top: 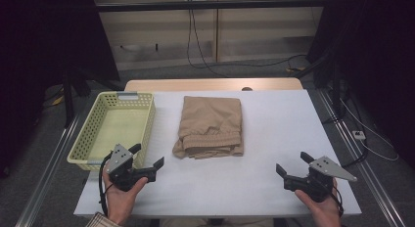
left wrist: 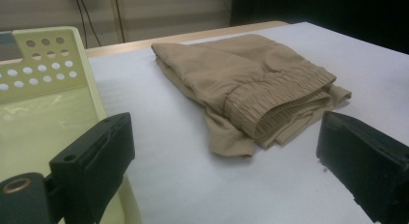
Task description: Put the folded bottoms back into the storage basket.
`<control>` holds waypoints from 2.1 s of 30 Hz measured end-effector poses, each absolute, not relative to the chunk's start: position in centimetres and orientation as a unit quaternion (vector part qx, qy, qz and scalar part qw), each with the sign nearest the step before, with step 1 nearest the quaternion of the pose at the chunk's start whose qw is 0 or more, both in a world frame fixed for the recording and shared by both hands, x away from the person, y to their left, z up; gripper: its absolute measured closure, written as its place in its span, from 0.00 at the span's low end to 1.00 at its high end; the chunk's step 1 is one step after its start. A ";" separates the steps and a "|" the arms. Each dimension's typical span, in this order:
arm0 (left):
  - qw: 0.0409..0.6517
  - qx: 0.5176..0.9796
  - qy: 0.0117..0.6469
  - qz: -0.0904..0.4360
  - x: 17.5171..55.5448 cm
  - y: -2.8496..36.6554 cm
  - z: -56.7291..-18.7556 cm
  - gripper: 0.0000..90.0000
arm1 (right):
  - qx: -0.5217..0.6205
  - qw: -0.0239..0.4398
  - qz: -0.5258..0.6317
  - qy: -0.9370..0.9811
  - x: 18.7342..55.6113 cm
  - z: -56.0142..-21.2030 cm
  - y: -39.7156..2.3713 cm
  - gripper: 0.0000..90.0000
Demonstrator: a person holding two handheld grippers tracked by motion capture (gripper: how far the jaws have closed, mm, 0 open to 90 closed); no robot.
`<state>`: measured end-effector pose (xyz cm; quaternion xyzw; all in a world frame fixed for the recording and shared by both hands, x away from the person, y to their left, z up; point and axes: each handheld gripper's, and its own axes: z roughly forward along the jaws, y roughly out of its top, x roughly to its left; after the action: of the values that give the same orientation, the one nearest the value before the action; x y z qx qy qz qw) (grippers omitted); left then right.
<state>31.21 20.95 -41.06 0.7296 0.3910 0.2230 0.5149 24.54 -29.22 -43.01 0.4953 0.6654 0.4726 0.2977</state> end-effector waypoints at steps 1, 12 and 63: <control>0.515 0.729 0.391 0.224 31.3 21.0 -41.1 0.07 | 0.496 0.297 0.472 0.666 24.5 -43.0 -29.3 0.06; 0.502 0.739 0.399 0.207 31.5 20.5 -41.1 0.11 | 0.496 0.288 0.474 0.668 24.7 -43.1 -29.5 0.07; 0.465 0.772 0.414 0.128 41.1 13.0 -37.6 0.16 | 0.493 0.267 0.464 0.686 25.3 -43.5 -28.7 0.09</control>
<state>41.07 13.05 -37.55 0.7720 0.4138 0.1276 0.4653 25.31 -28.66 -43.54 0.4933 0.6855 0.4639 0.2673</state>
